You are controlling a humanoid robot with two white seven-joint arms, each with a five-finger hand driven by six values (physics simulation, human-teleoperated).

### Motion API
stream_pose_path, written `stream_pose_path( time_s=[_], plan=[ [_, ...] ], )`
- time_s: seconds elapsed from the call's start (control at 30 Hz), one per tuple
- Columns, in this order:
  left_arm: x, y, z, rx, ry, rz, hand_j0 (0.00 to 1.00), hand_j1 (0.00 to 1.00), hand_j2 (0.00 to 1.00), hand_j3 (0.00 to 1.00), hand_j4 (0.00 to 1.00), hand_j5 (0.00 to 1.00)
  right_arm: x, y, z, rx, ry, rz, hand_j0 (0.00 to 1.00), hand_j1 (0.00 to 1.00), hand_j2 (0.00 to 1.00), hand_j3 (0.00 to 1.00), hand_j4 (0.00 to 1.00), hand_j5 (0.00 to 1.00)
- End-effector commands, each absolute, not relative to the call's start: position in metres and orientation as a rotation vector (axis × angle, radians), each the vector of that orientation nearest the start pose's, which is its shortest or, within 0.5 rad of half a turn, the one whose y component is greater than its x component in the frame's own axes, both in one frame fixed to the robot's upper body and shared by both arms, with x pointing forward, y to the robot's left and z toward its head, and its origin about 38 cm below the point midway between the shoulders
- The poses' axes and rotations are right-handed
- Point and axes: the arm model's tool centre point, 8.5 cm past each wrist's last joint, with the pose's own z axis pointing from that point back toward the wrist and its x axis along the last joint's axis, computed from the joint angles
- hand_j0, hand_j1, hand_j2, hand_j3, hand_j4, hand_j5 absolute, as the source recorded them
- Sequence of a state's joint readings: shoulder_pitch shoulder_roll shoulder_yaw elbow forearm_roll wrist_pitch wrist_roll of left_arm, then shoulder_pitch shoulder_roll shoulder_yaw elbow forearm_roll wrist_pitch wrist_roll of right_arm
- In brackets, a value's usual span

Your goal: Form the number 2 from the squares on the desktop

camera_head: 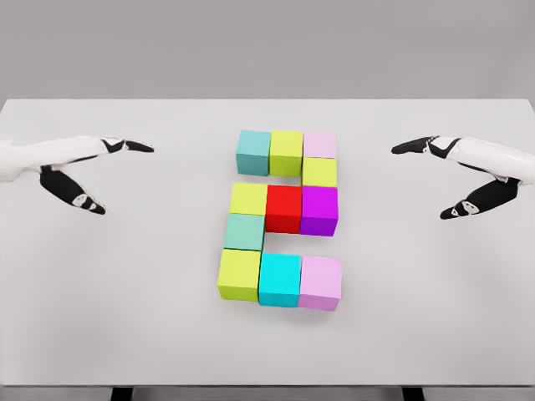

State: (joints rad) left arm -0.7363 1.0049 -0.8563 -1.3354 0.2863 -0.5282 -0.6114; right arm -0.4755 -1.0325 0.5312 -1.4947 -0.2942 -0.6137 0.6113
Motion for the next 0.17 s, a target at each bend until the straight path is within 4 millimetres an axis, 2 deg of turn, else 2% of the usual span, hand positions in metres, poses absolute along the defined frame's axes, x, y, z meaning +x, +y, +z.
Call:
stream_pose_path(
  time_s=[0.0,0.07,0.13],
  plan=[
    [0.418,0.388,0.256,-0.015,-1.533,-1.594,1.00,1.00,1.00,1.00,1.00,1.00,0.390,-0.367,0.245,0.029,-1.617,1.625,1.00,1.00,1.00,1.00,1.00,1.00],
    [0.416,0.387,0.251,-0.031,-1.528,-1.587,1.00,1.00,1.00,1.00,1.00,1.00,0.390,-0.367,0.245,0.029,-1.617,1.625,1.00,1.00,1.00,1.00,1.00,1.00],
    [0.412,0.387,0.237,-0.057,-1.505,-1.576,1.00,1.00,1.00,1.00,1.00,1.00,0.390,-0.367,0.245,0.029,-1.617,1.625,1.00,1.00,1.00,1.00,1.00,1.00]
  ],
)
